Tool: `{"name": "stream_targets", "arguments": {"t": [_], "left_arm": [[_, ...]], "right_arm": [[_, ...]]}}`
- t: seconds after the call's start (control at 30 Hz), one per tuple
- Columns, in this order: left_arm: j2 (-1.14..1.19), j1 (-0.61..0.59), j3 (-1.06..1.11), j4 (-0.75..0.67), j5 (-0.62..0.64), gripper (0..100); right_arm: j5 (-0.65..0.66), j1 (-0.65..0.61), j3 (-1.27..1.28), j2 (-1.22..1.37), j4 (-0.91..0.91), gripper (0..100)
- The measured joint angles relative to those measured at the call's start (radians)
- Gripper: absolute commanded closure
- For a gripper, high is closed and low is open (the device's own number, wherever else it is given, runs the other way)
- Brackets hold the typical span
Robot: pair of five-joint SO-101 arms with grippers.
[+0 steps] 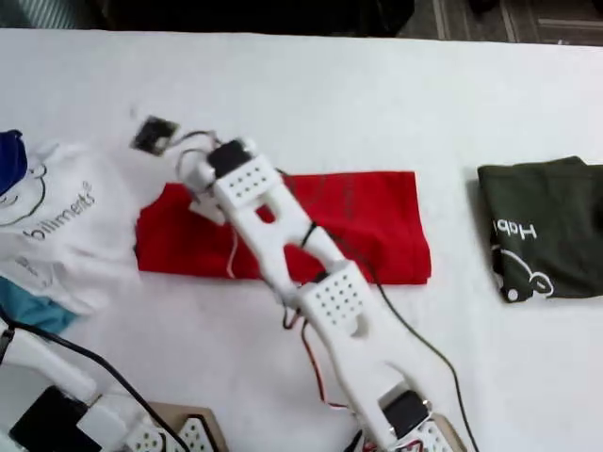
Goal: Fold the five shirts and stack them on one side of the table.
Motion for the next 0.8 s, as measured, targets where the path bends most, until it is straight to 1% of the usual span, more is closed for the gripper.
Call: {"name": "stream_targets", "arguments": {"t": [0.1, 0.23, 0.37, 0.47, 0.57, 0.7, 0.8], "left_arm": [[0.0, 0.0, 0.0, 0.0, 0.0, 85], [0.0, 0.002, 0.0, 0.0, 0.0, 85], [0.0, 0.0, 0.0, 0.0, 0.0, 85], [0.0, 0.0, 0.0, 0.0, 0.0, 85], [0.0, 0.0, 0.0, 0.0, 0.0, 85], [0.0, 0.0, 0.0, 0.0, 0.0, 85], [0.0, 0.0, 0.0, 0.0, 0.0, 85]], "right_arm": [[0.0, 0.04, -0.061, 0.028, -0.002, 95.7], [-0.002, 0.032, -0.209, 0.028, 0.052, 95.7], [-0.002, -0.02, -0.359, 0.029, 0.137, 95.7], [0.0, -0.089, -0.388, 0.041, 0.175, 95.7], [0.0, -0.132, -0.365, 0.089, 0.153, 95.7], [0.0, -0.14, -0.351, 0.173, 0.038, 95.7], [0.0, -0.152, -0.413, 0.183, 0.003, 95.7]]}}
